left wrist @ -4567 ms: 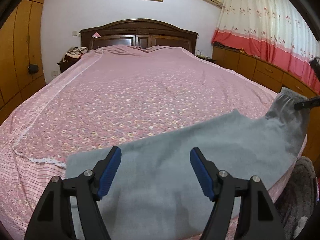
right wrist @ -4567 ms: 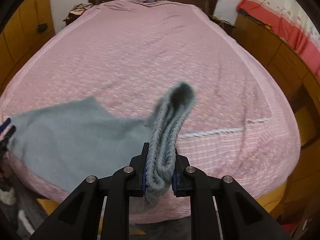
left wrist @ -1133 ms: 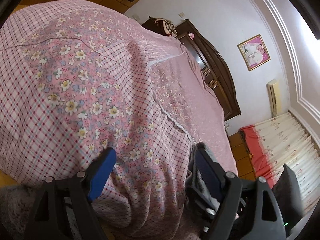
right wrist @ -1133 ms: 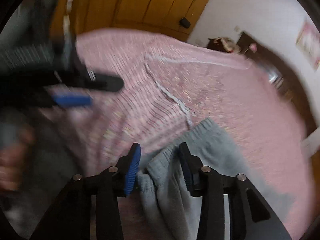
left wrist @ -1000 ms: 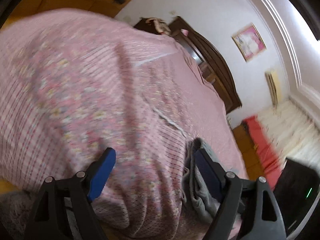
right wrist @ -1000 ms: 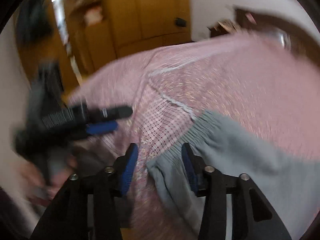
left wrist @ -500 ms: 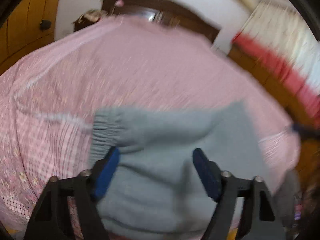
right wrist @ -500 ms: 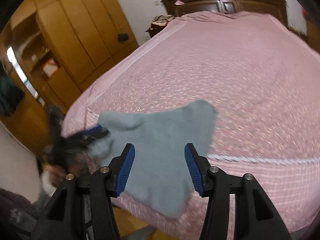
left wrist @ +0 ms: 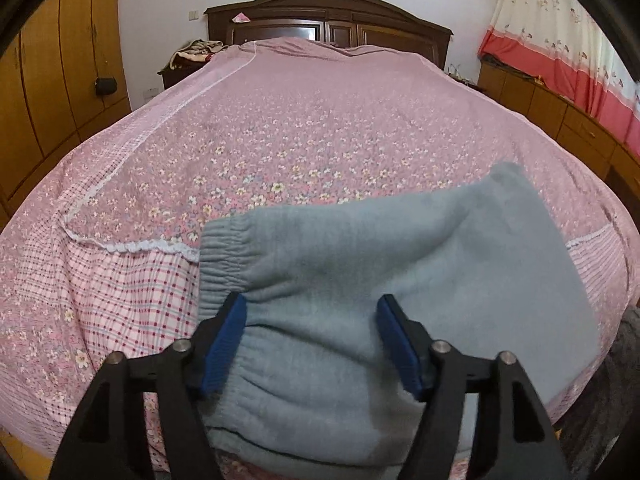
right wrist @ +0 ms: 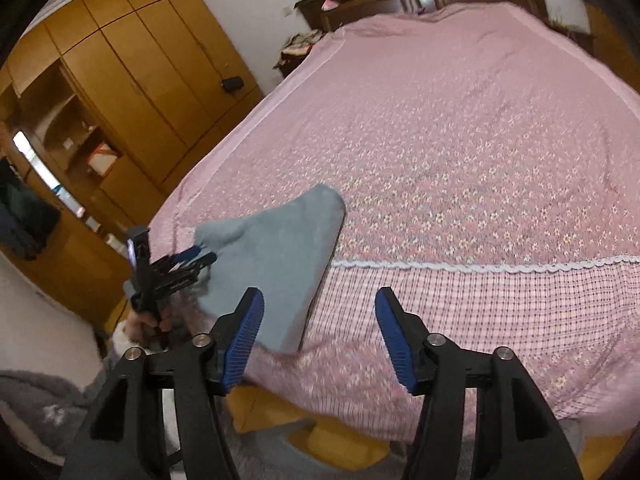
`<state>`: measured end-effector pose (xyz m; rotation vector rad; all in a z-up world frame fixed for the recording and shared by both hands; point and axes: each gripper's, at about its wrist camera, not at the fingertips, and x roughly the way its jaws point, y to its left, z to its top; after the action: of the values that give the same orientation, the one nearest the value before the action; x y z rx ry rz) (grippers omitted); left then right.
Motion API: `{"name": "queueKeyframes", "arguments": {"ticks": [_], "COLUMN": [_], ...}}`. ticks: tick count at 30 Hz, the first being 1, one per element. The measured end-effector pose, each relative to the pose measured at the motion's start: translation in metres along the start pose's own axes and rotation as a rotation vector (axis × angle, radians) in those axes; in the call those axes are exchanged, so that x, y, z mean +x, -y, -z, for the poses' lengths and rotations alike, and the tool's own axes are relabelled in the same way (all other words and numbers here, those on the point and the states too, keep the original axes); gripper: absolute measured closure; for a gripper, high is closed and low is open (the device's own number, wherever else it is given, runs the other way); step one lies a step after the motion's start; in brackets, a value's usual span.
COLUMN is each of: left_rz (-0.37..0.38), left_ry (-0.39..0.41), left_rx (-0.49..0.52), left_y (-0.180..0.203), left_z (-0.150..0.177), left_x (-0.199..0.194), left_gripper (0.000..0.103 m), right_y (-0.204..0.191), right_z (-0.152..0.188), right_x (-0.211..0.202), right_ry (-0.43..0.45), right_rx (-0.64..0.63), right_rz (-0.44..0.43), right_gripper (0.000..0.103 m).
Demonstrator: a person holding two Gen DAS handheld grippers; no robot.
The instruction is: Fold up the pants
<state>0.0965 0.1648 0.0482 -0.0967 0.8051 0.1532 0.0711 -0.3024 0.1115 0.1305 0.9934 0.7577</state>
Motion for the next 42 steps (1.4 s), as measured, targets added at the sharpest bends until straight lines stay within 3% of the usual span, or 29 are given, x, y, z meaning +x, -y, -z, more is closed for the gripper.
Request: {"name": "queueKeyframes", "arguments": {"ticks": [3, 7, 10, 15, 18, 21, 27, 32, 37, 42], "left_rz": [-0.035, -0.019, -0.039, 0.044, 0.038, 0.045, 0.055, 0.070, 0.071, 0.073], "left_ry": [0.003, -0.017, -0.020, -0.049, -0.044, -0.030, -0.013, -0.012, -0.011, -0.009], "left_rx": [0.023, -0.002, -0.019, -0.113, -0.102, -0.104, -0.117, -0.126, -0.127, -0.125], "left_y": [-0.002, -0.012, -0.020, -0.036, -0.036, -0.038, -0.038, -0.043, -0.046, -0.049], "left_z": [-0.006, -0.002, 0.000, 0.000, 0.000, 0.003, 0.017, 0.021, 0.021, 0.021], "left_x": [0.001, 0.014, 0.018, 0.025, 0.025, 0.024, 0.020, 0.021, 0.021, 0.021], "left_gripper": [0.025, 0.022, 0.011, 0.011, 0.011, 0.011, 0.011, 0.011, 0.011, 0.010], "right_y": [-0.001, -0.011, -0.012, -0.009, 0.001, 0.012, 0.034, 0.038, 0.034, 0.036], "right_z": [-0.007, -0.019, -0.029, -0.039, -0.044, -0.044, -0.034, -0.031, -0.034, -0.043], "right_x": [0.002, 0.010, 0.026, 0.080, 0.114, 0.149, 0.178, 0.194, 0.224, 0.224], "right_ry": [-0.098, -0.187, -0.225, -0.266, -0.302, -0.383, -0.385, -0.335, -0.319, -0.304], "right_rx": [-0.009, -0.040, -0.024, -0.035, 0.008, 0.028, 0.133, 0.180, 0.158, 0.173], "right_rz": [0.022, -0.021, -0.079, -0.107, -0.173, -0.171, -0.269, -0.366, -0.377, -0.389], "right_gripper": [0.042, 0.042, 0.042, 0.042, 0.042, 0.042, 0.042, 0.041, 0.041, 0.041]}}
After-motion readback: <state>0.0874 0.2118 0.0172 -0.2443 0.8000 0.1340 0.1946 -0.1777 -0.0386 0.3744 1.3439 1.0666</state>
